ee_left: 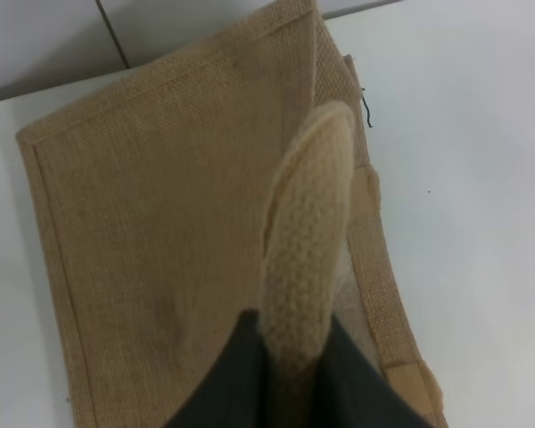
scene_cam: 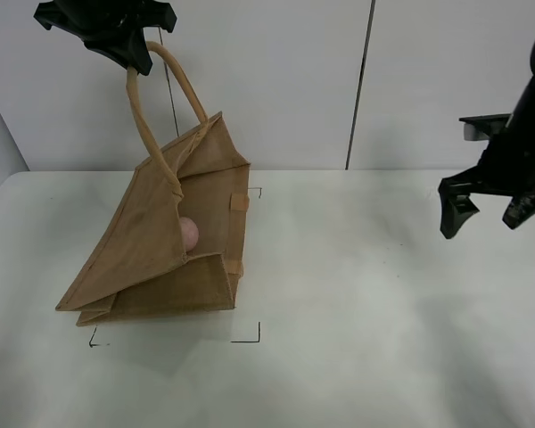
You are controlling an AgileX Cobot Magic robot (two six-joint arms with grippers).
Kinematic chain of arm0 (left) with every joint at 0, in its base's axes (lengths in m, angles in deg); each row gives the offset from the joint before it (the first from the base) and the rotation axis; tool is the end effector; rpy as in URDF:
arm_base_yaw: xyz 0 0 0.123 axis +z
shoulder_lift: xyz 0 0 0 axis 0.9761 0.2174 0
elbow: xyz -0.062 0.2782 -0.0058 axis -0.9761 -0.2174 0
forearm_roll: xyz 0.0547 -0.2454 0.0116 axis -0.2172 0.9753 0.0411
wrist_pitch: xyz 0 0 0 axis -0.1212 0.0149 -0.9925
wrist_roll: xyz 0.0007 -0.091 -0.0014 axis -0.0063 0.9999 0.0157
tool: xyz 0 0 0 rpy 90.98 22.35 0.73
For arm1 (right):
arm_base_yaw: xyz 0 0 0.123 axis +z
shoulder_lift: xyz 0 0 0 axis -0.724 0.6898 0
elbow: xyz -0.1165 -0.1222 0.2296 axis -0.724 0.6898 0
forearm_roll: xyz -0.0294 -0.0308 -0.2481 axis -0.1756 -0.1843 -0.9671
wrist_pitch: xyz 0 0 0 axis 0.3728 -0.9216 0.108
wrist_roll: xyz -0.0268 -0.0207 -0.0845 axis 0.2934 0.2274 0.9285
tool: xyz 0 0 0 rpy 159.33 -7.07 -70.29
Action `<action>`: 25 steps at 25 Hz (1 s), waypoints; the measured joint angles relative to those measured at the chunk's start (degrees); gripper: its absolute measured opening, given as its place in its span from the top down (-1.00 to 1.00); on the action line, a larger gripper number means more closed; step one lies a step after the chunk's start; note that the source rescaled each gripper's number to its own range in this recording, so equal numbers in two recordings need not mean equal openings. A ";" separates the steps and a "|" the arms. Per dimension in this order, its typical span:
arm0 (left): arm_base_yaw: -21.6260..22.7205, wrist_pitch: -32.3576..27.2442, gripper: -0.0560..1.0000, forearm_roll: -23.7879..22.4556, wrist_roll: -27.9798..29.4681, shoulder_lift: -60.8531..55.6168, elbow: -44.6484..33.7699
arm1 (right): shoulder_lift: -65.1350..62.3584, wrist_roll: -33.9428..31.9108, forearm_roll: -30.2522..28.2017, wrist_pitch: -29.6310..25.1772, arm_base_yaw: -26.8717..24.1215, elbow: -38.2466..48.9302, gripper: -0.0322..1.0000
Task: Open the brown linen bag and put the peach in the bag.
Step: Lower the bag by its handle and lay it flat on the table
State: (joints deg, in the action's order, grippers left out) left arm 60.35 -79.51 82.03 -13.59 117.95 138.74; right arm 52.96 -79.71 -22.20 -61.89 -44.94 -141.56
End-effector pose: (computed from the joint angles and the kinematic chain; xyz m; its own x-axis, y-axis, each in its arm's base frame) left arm 0.4013 -0.1213 0.4090 -0.7252 0.1997 -0.6590 0.2640 0.9645 0.0018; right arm 0.3353 0.0129 0.2568 -0.9862 -0.1434 -0.0828 -0.1469 0.9884 0.0377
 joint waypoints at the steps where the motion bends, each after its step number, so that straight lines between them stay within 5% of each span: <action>1: 0.00 0.00 0.89 0.00 0.00 0.00 0.00 | -3.28 0.00 -0.05 0.00 0.00 3.72 -0.99; 7: 0.00 0.00 0.89 0.00 0.00 0.00 0.00 | -23.32 0.00 -0.11 0.52 0.00 26.11 -0.99; 13: 0.00 0.00 0.89 0.00 0.00 0.00 0.00 | -45.76 0.00 -0.11 7.95 0.00 43.87 -0.99; 25: 0.00 0.00 0.89 0.00 0.00 0.00 0.00 | -83.14 -0.05 -0.11 10.49 0.00 48.84 -0.99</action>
State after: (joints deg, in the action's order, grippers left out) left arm 60.35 -79.51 82.03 -13.59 117.95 138.74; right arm -30.18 -79.77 -22.31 -51.40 -44.94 -92.72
